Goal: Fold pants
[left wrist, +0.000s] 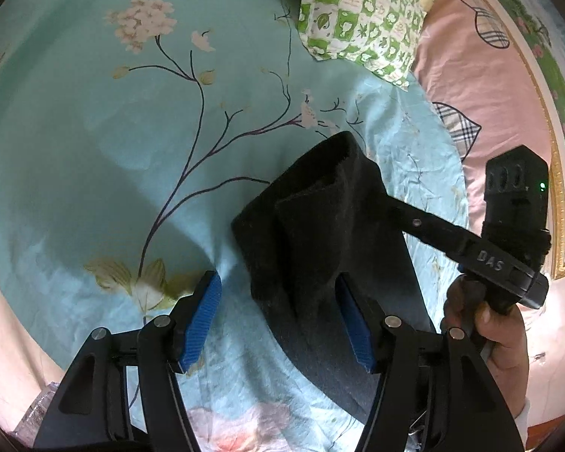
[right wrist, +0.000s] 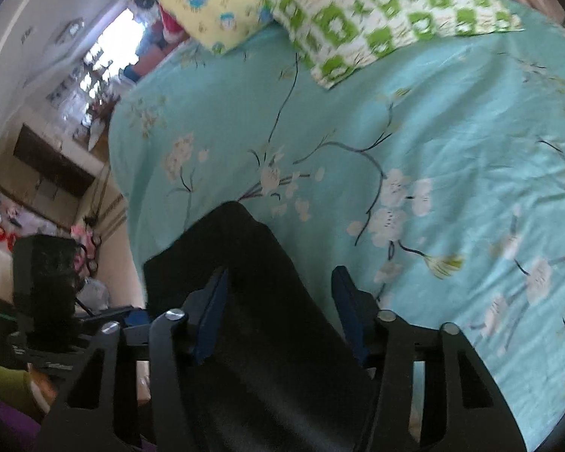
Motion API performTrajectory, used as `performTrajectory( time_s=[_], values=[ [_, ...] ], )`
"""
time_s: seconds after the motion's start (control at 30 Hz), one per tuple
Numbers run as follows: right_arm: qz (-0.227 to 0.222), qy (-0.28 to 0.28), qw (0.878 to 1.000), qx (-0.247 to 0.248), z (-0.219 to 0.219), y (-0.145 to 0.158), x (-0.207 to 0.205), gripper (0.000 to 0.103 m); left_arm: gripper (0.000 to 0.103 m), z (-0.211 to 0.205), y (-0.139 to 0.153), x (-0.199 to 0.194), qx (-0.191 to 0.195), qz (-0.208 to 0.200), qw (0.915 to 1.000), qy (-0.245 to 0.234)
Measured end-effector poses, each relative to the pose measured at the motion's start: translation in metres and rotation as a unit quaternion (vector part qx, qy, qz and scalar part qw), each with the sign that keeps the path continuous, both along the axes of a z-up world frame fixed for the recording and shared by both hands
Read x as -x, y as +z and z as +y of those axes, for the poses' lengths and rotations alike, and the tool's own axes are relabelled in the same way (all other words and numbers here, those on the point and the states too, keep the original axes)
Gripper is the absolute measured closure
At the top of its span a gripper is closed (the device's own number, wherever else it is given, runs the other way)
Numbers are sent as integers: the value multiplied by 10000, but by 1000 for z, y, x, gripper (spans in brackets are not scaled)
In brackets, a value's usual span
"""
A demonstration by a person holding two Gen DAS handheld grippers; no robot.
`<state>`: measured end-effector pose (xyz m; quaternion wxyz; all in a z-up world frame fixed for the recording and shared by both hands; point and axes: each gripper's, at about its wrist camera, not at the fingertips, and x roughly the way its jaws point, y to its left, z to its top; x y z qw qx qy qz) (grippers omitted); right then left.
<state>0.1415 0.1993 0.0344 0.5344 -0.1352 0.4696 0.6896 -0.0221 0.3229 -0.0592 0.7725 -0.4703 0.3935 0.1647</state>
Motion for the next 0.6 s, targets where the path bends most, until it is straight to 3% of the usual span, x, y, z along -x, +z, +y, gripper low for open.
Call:
performTrajectory(
  time_s=[0.3, 0.43, 0.6],
  values=[
    [-228, 97, 9997, 20, 5, 2, 19, 71, 46, -6, 2, -15, -422, 288, 9987, -73],
    [-177, -38, 9997, -157, -4, 5, 20, 76, 72, -7, 3, -18, -425, 279, 9985, -221],
    [-77, -211, 9990, -383, -18, 13, 20, 80, 82, -13, 19, -15, -589, 110, 9977, -322]
  ],
)
